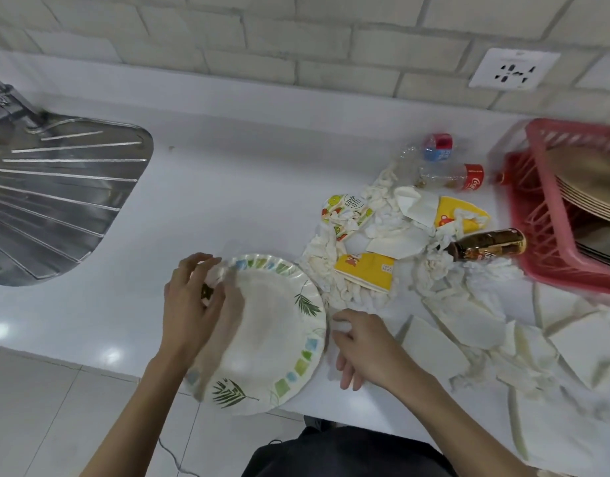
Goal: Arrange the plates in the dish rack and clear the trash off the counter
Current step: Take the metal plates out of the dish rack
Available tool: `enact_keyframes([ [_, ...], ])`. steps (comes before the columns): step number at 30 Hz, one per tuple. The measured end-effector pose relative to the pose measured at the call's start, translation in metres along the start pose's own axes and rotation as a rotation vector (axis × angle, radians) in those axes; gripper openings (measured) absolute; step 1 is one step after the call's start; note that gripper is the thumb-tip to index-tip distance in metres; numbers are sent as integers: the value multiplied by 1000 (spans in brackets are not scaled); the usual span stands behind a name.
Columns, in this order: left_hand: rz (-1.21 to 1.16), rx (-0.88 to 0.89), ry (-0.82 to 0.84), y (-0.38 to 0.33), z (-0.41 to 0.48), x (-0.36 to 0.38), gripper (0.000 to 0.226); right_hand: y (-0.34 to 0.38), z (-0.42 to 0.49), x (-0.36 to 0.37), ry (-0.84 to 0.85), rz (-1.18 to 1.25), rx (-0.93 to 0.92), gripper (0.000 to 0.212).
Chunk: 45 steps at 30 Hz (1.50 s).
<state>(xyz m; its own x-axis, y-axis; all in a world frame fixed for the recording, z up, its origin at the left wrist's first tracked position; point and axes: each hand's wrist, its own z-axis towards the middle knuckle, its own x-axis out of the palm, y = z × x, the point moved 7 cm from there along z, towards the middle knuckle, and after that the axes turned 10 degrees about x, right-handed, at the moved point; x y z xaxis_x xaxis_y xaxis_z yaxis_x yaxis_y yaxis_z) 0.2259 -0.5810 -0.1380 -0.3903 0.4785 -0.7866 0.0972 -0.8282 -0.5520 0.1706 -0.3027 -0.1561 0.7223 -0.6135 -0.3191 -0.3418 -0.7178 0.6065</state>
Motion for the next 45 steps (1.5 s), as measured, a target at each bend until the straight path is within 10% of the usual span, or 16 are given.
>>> enact_keyframes([
  [21, -754, 474, 408, -436, 73, 201, 24, -146, -159, -318, -807, 330, -305, 22],
  [29, -501, 767, 225, -557, 141, 254, 21, -213, -188, -419, -915, 321, -379, 14],
  [37, 209, 1157, 349, -609, 197, 336, 69, -237, -181, -459, -876, 349, -425, 17],
  [45, 298, 1272, 438, -638, 221, 356, 45, -236, -165, -488, -863, 387, -471, 21],
])
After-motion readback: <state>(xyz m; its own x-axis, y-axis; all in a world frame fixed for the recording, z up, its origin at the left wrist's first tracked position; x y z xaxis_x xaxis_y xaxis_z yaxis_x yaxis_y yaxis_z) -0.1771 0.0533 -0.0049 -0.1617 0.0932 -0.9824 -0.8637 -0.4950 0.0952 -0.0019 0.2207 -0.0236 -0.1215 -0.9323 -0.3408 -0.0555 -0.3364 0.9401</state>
